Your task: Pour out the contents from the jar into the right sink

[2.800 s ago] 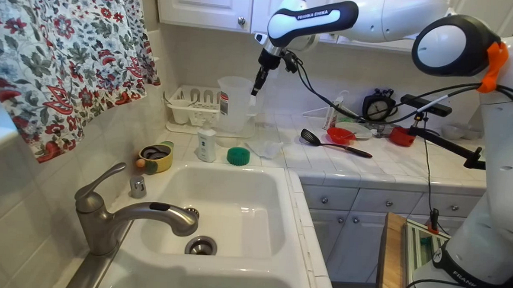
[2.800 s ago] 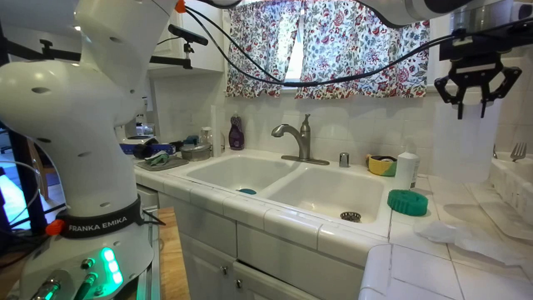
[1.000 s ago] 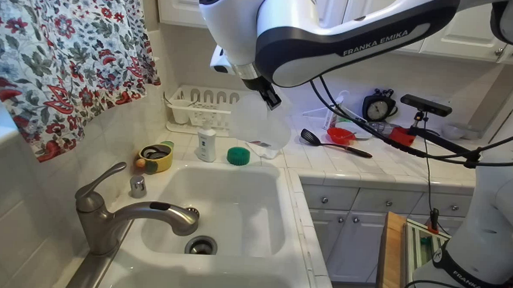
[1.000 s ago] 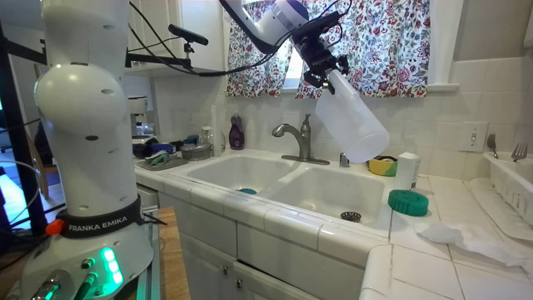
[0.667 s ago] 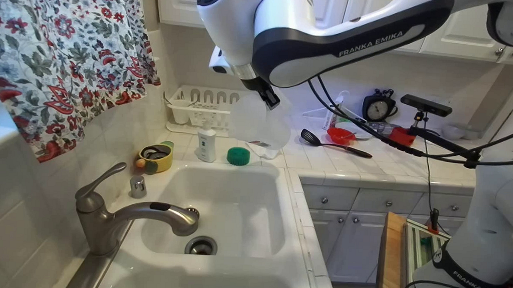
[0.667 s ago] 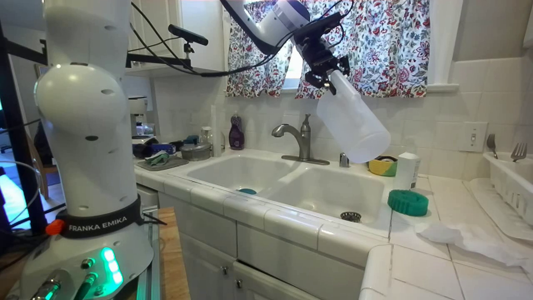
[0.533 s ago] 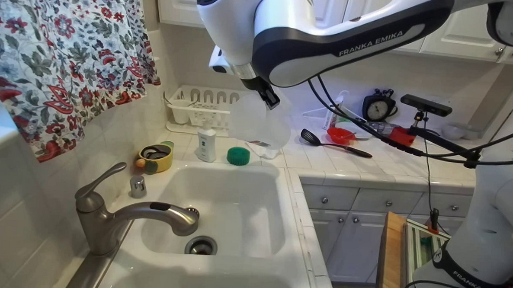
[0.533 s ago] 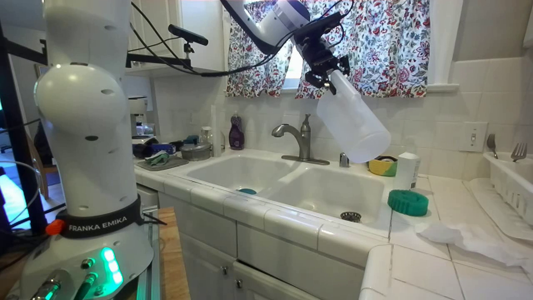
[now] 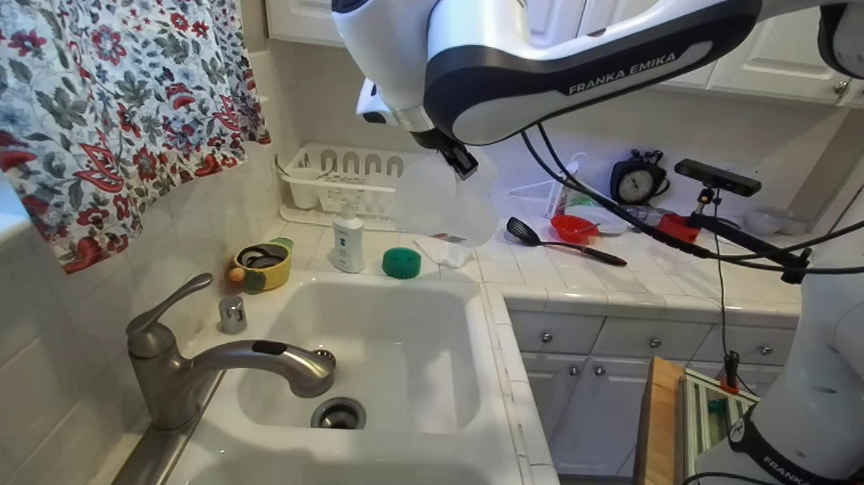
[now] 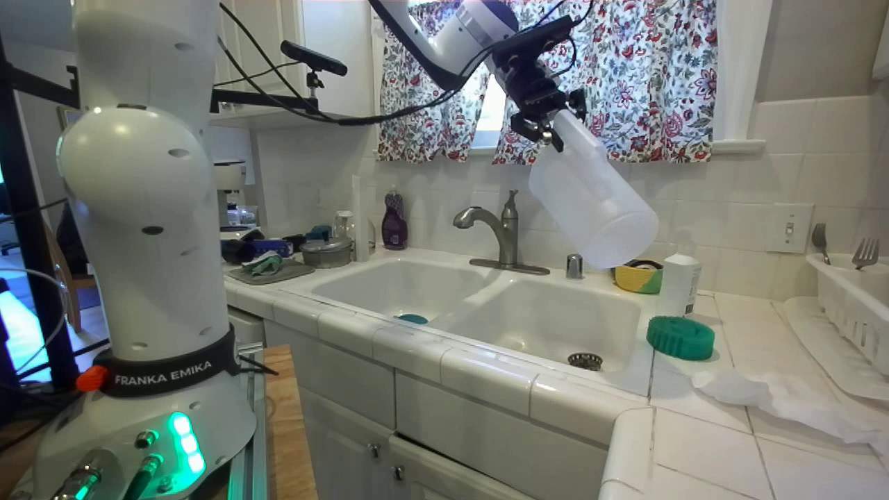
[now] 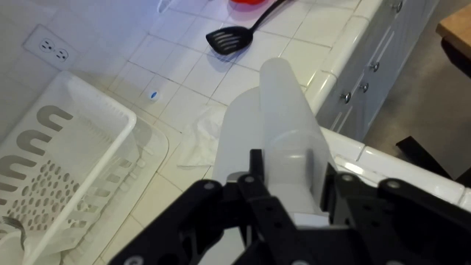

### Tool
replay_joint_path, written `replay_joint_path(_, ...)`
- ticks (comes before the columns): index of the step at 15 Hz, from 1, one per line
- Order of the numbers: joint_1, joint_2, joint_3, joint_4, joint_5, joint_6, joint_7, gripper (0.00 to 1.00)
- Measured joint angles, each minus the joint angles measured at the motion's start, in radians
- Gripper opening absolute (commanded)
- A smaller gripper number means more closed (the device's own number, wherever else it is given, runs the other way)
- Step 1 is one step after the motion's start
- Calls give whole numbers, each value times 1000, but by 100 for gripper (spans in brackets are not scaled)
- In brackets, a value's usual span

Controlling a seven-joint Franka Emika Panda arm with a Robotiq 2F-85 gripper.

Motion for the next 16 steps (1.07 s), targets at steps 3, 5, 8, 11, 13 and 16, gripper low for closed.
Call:
replay_joint_path(3, 7, 4, 5, 31, -69, -124, -38, 9)
replay_joint_path(5, 19, 14, 10, 59, -115, -202, -63, 9)
replay_joint_path(8, 45, 57, 25, 109, -205, -295, -104, 9)
replay_joint_path(11, 86, 129, 37, 159, -335, -377, -156, 9)
replay_joint_path(13, 117, 181, 39, 191, -437, -417, -203, 9)
replay_joint_path(16, 159, 250, 40, 230, -587, -431, -304, 9)
